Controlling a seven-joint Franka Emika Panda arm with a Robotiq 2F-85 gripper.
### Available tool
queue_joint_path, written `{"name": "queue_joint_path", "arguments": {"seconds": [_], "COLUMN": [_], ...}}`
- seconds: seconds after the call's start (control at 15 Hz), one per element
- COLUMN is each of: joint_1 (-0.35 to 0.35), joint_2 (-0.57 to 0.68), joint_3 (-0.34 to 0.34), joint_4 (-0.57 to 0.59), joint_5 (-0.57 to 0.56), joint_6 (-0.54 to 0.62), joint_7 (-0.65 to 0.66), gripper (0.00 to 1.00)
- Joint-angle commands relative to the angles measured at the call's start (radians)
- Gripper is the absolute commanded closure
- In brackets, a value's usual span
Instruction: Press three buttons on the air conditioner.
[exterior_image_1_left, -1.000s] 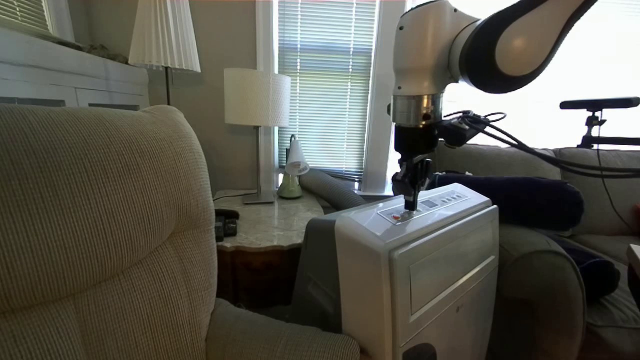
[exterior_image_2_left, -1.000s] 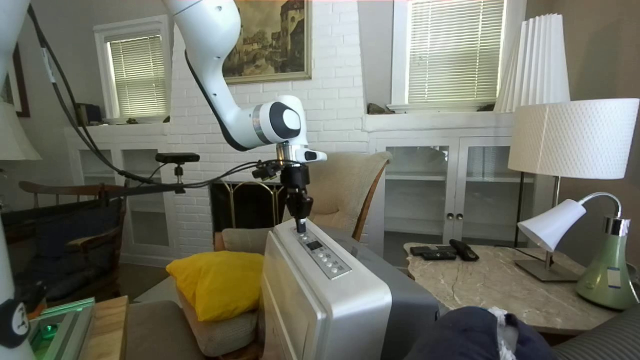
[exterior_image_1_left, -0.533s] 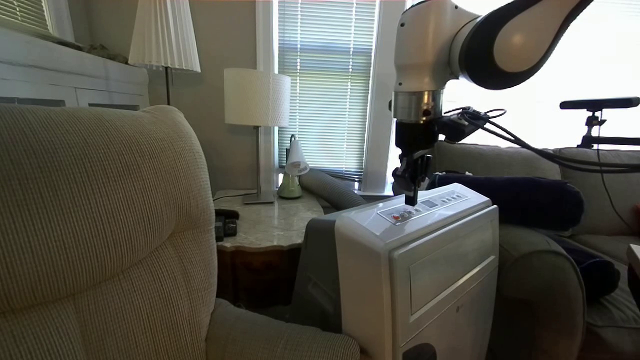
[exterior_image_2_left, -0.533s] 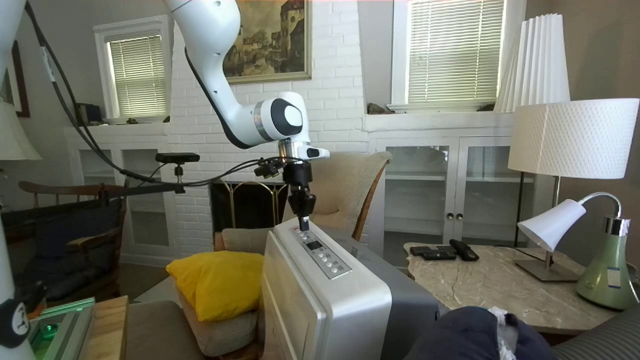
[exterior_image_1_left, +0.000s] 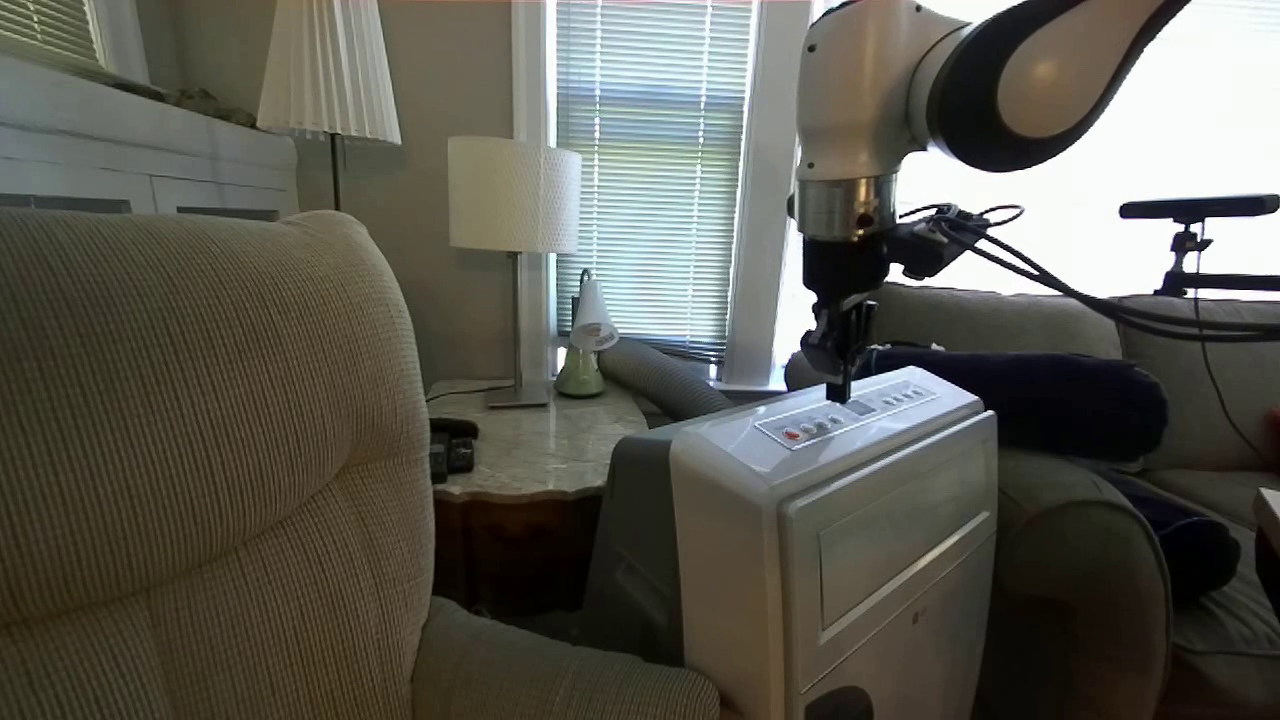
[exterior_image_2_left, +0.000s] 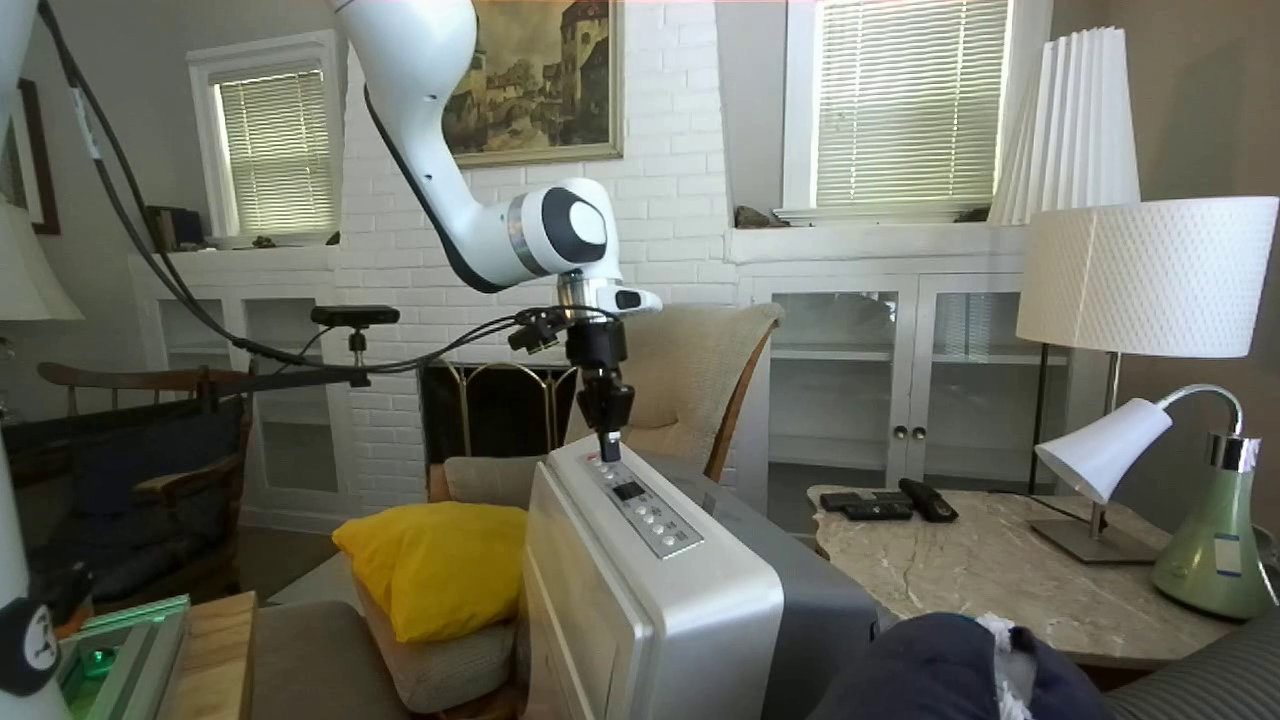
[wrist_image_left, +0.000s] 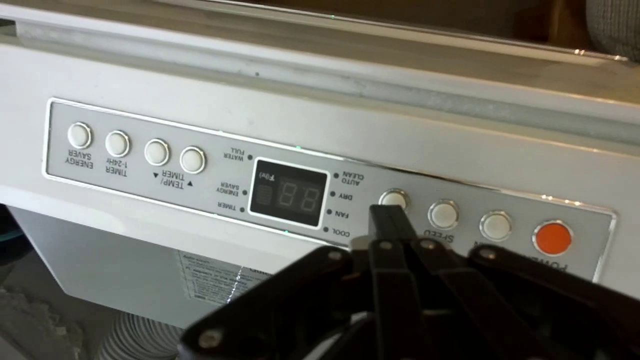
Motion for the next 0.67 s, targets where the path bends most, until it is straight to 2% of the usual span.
{"name": "queue_joint_path", "arguments": {"seconds": [0.0, 0.6], "joint_1": [-0.006, -0.008], "joint_2": [-0.039, -0.042], "joint_3": [0.007, 0.023], "joint_4": [-0.048, -0.072], "joint_5": [-0.041, -0.029], "joint_6": [-0.012, 0.000], "joint_7": [0.012, -0.002], "gripper": [1.00, 1.00]}}
